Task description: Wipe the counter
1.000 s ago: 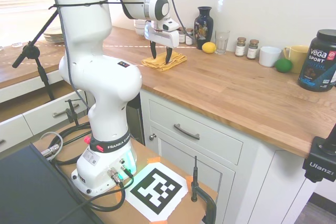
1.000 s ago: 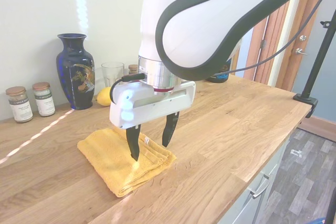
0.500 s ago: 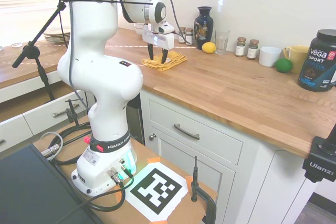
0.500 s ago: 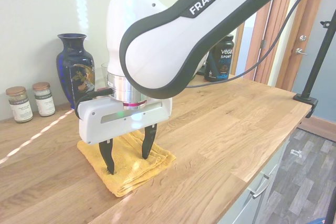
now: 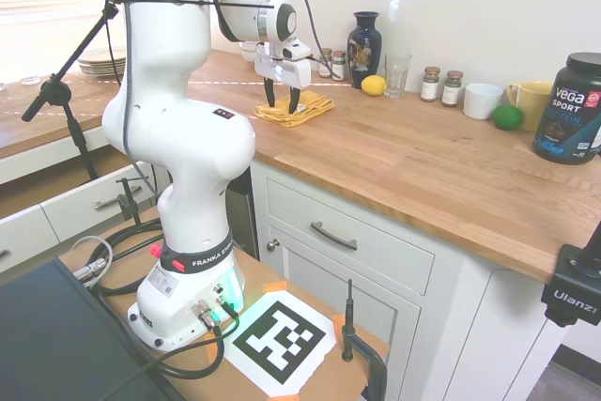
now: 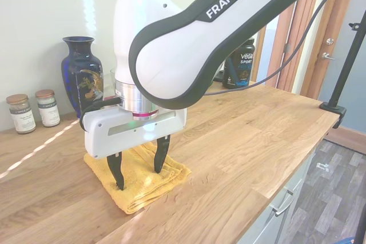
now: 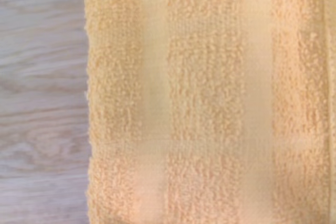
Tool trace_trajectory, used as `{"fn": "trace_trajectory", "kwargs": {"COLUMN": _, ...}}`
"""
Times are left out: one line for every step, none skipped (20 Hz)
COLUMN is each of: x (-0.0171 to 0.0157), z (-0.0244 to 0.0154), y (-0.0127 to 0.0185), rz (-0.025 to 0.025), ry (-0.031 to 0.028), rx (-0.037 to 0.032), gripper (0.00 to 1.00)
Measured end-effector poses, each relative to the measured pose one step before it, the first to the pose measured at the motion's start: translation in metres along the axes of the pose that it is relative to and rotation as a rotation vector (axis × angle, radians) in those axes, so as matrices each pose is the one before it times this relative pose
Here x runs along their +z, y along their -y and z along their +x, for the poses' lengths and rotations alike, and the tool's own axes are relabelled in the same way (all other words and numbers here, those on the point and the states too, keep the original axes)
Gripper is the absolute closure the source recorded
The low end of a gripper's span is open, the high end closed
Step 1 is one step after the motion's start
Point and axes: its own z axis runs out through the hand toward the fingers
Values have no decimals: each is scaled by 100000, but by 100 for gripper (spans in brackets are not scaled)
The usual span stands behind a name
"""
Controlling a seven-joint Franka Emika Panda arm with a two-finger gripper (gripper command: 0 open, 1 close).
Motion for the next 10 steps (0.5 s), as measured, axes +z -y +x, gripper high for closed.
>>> {"fn": "trace_trajectory", "kwargs": {"x": 23, "z": 15, "y": -30, "rz": 78, "ry": -32, "rx": 35, "gripper": 100}}
{"fn": "trace_trajectory", "kwargs": {"x": 9, "z": 54, "y": -48, "rz": 6, "ry": -81, "rx": 67, "gripper": 100}}
{"fn": "trace_trajectory", "kwargs": {"x": 11, "z": 94, "y": -62, "rz": -64, "ry": -63, "rx": 137, "gripper": 100}}
{"fn": "trace_trajectory", "kwargs": {"x": -3, "z": 81, "y": -64, "rz": -11, "ry": -60, "rx": 112, "gripper": 100}}
{"fn": "trace_trajectory", "kwargs": {"x": 4, "z": 81, "y": -76, "rz": 29, "ry": -73, "rx": 68, "gripper": 100}}
{"fn": "trace_trajectory", "kwargs": {"x": -2, "z": 71, "y": -99, "rz": 64, "ry": -112, "rx": 27, "gripper": 100}}
{"fn": "trace_trajectory", "kwargs": {"x": 7, "z": 86, "y": -104, "rz": 36, "ry": -111, "rx": 5, "gripper": 100}}
{"fn": "trace_trajectory", "kwargs": {"x": -1, "z": 94, "y": -90, "rz": -27, "ry": -79, "rx": 28, "gripper": 100}}
{"fn": "trace_trajectory", "kwargs": {"x": 6, "z": 113, "y": -52, "rz": -43, "ry": -50, "rx": 37, "gripper": 100}}
{"fn": "trace_trajectory", "kwargs": {"x": -12, "z": 113, "y": -41, "rz": -4, "ry": -49, "rx": -20, "gripper": 100}}
